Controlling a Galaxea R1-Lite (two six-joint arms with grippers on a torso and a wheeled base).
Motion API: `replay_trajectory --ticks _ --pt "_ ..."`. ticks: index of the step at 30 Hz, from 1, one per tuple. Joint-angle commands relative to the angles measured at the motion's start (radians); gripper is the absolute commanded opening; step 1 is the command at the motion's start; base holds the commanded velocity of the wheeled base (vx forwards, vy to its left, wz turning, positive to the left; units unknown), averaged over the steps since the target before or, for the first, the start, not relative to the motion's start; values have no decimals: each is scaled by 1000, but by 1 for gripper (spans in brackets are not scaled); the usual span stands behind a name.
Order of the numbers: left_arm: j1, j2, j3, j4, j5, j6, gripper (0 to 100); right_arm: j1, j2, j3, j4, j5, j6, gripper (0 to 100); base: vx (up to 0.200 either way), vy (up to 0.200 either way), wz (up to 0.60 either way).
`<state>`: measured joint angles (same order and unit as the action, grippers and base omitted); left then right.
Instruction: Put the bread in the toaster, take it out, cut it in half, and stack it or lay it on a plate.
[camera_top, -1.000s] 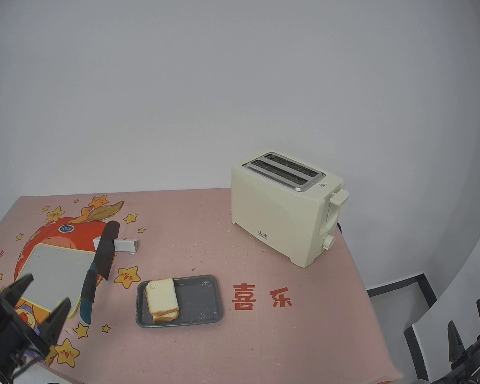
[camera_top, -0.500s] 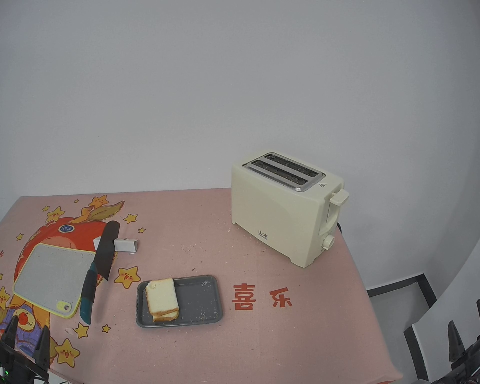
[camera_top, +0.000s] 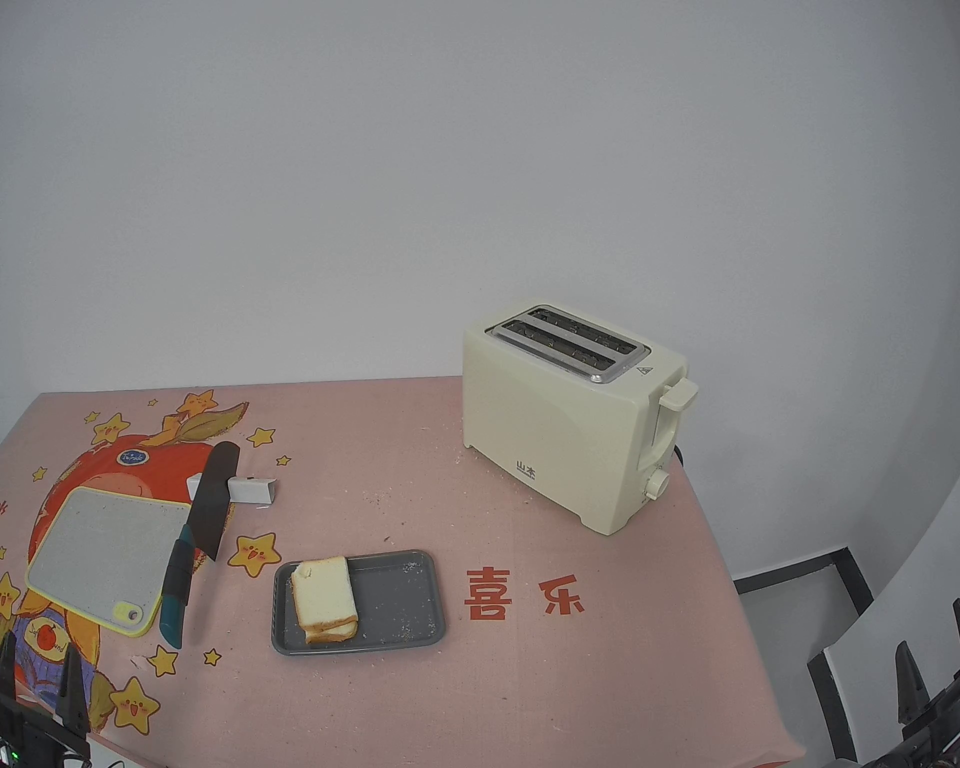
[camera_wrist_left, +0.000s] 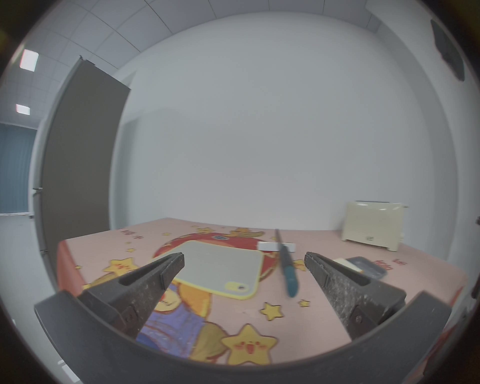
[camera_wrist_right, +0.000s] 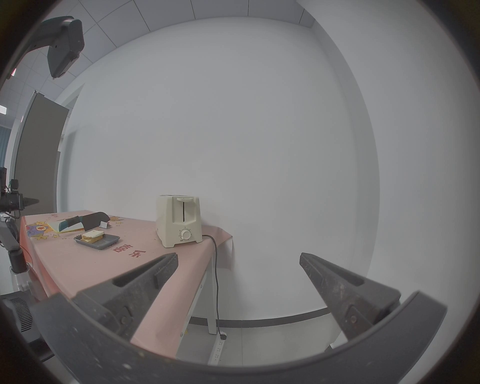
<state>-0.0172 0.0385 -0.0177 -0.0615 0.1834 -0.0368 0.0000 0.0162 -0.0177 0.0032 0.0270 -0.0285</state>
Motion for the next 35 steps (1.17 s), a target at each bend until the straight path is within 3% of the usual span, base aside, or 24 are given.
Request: replay_trajectory --ticks 1,5,7,10,14,35 --pt "22 -28 18 52 -156 6 100 0 -4 16 0 1 -1 100 0 0 0" --pt "20 -26 18 48 -137 9 100 0 -4 16 0 1 -1 100 0 0 0" --pt "19 -25 18 57 -150 28 100 0 -4 16 0 1 -1 100 0 0 0" --pt "17 -32 16 58 -183 35 100 -2 -4 16 0 1 -1 100 0 0 0" --pt "19 -37 18 57 -186 40 100 -2 -4 16 0 1 -4 100 0 0 0" --pt "23 -35 18 57 -182 37 100 -2 -4 16 0 -1 -1 100 0 0 0"
